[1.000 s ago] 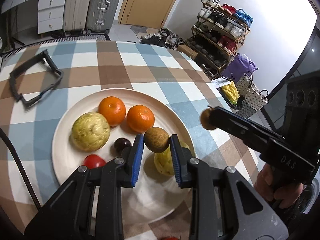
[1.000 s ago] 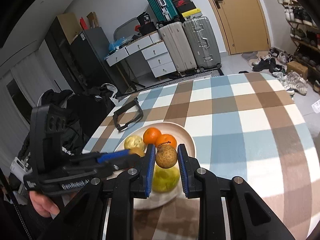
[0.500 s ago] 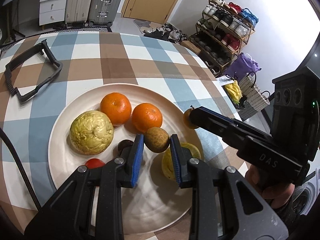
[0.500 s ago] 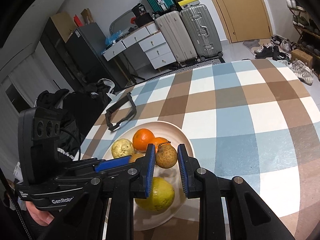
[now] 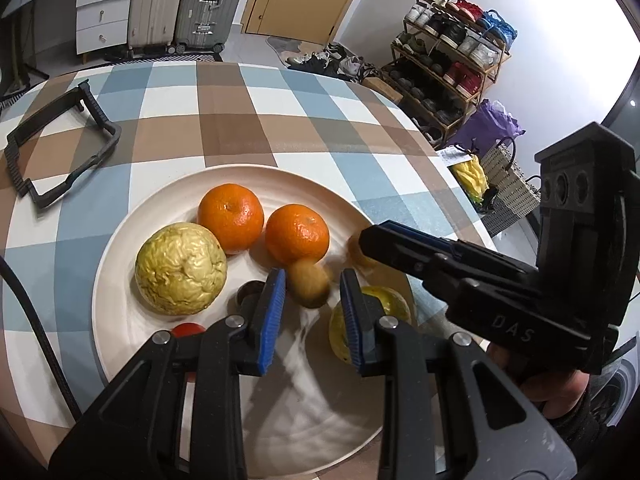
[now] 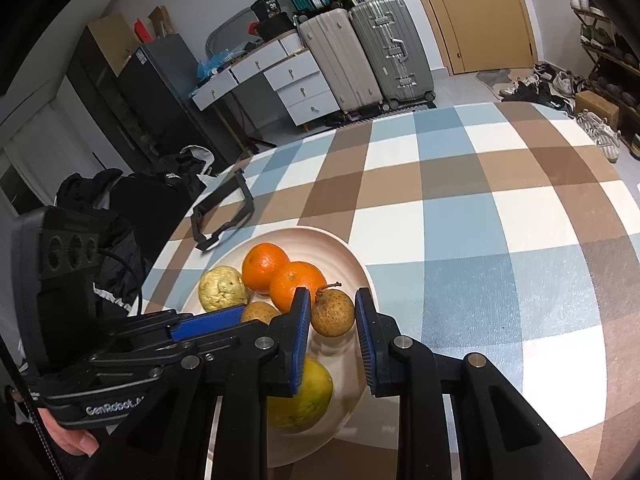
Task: Organize fruits
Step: 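Carry both brown fruits onto the plate and open both tools, then move both tools back toward the small red tomato and dark plum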
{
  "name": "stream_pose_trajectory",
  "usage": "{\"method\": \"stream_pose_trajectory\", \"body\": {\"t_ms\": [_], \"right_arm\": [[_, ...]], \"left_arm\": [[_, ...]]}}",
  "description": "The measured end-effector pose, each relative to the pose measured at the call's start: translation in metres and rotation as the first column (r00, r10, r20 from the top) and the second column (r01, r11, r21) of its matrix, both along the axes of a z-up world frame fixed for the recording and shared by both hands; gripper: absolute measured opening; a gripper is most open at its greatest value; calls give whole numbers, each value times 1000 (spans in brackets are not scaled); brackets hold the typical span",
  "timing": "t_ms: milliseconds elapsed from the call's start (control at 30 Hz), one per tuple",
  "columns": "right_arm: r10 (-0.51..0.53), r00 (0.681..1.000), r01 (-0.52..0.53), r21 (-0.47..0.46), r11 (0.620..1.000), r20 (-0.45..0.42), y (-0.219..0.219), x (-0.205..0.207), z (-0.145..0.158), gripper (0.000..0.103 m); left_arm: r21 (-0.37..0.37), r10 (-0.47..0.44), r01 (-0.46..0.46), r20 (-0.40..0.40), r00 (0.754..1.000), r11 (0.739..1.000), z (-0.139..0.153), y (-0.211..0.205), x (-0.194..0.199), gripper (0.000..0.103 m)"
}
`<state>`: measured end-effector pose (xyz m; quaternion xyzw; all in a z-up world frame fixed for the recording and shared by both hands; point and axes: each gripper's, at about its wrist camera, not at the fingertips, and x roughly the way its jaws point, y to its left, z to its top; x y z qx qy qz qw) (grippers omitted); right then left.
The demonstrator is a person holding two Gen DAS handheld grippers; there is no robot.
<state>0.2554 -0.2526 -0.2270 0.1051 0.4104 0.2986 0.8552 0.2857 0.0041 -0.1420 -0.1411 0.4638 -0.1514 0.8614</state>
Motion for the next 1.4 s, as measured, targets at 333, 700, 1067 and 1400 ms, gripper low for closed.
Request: {"method": "stream_pose_trajectory", "body": {"t_ms": [333,700,1067,1400], "right_arm": [[-30,999,29,33,999,45,-16,-20,22,33],[-98,980,90,57,994,172,-42,-101,55,75],[-115,936,105,47,993,332,-42,-190,72,100],[-97,913,101,11,995,397,-34,-241,68,103]], "left_arm": [[0,-11,11,71,997,1000,26,3,-27,25],[48,37,-45,158,987,998,69,8,-96,42],[105,106,-139,270,957,985,92,13,-178,84],[146,141,-192,302,943,971,87,12,-231,102]]}}
